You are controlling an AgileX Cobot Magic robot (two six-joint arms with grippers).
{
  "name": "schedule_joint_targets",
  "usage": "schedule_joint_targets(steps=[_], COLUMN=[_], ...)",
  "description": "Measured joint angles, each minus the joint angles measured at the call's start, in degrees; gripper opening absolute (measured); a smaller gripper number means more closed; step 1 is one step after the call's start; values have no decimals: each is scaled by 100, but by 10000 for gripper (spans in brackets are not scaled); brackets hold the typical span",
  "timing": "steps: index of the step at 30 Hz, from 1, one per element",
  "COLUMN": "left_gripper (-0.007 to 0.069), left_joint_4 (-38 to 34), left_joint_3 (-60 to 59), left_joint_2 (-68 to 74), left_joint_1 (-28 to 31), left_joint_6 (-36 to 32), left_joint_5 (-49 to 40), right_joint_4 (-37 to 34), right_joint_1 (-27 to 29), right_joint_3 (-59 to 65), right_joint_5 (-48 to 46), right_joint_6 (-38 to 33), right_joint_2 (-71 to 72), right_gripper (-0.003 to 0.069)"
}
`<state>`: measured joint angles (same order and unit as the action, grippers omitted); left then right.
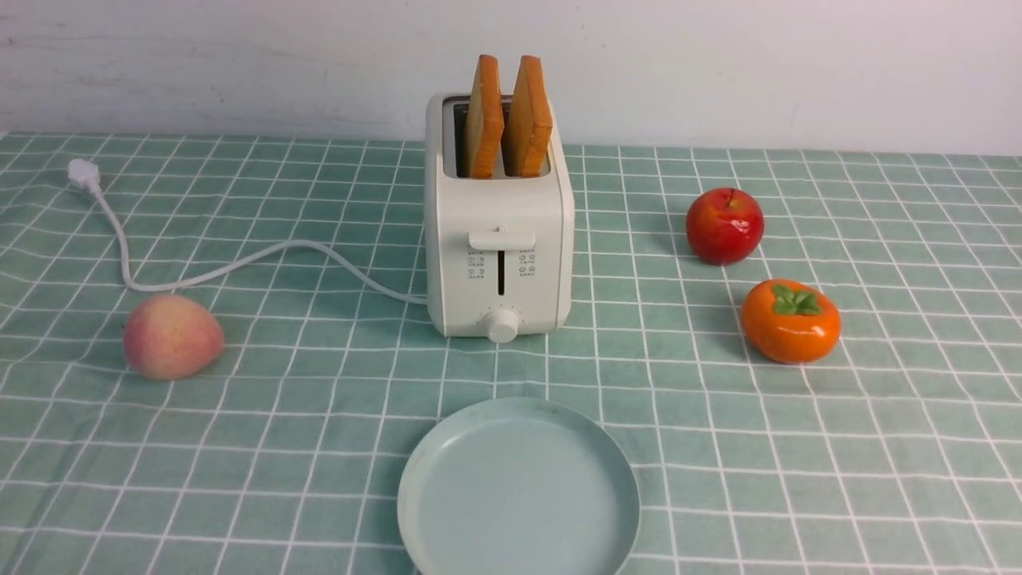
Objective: Take toasted bread from bread machine on blue coffee table place on plate.
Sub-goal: 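Reach for a toast slice standing in the toaster with the left gripper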
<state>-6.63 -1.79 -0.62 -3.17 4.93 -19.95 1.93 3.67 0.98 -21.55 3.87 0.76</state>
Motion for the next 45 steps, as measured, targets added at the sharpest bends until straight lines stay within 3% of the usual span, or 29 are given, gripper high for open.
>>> schedule_joint_targets(steps=[3, 8, 16, 18, 19, 21, 25, 30, 37, 40, 45], left_gripper=[237, 237, 222, 133, 124, 11, -14, -14, -14, -14, -14], left_joint_4=[-108, -1426, -3195, -3736, -3790, -3881, -3588, -3346, -3068, -2891, -2617], left_joint_3=[0, 0, 0, 41, 55, 384, 1055, 2247, 3625, 4172, 5113], left_joint_2=[0, 0, 0, 0, 0, 0, 0, 645, 3253, 4548, 6566], left_joint_1=[0, 0, 0, 0, 0, 0, 0, 0, 0, 0, 0], left_joint_6=[23, 458, 776, 1038, 1060, 1150, 1114, 727, 12, -311, -967], left_joint_5=[334, 1586, 2661, 3266, 3295, 3526, 3553, 2480, -556, -1568, -2532], right_joint_4=[0, 0, -28, -494, -548, -1181, -2131, -2911, -3152, -3151, -2775], right_joint_1=[0, 0, 0, 0, 0, 0, 0, 0, 0, -82, -162], right_joint_3=[0, 0, 0, 38, 37, 44, 44, 44, 44, -117, -1109], right_joint_5=[0, 0, 18, 327, 400, 943, 1715, 2560, 2766, 2056, 78], right_joint_6=[0, 0, 12, 224, 251, 584, 964, 1089, 1157, 1227, 949], right_joint_2=[0, 0, 0, 0, 0, 0, 0, 0, 0, 0, -410], right_gripper=[240, 240, 240, 240, 240, 240, 240, 240, 239, 218, 88])
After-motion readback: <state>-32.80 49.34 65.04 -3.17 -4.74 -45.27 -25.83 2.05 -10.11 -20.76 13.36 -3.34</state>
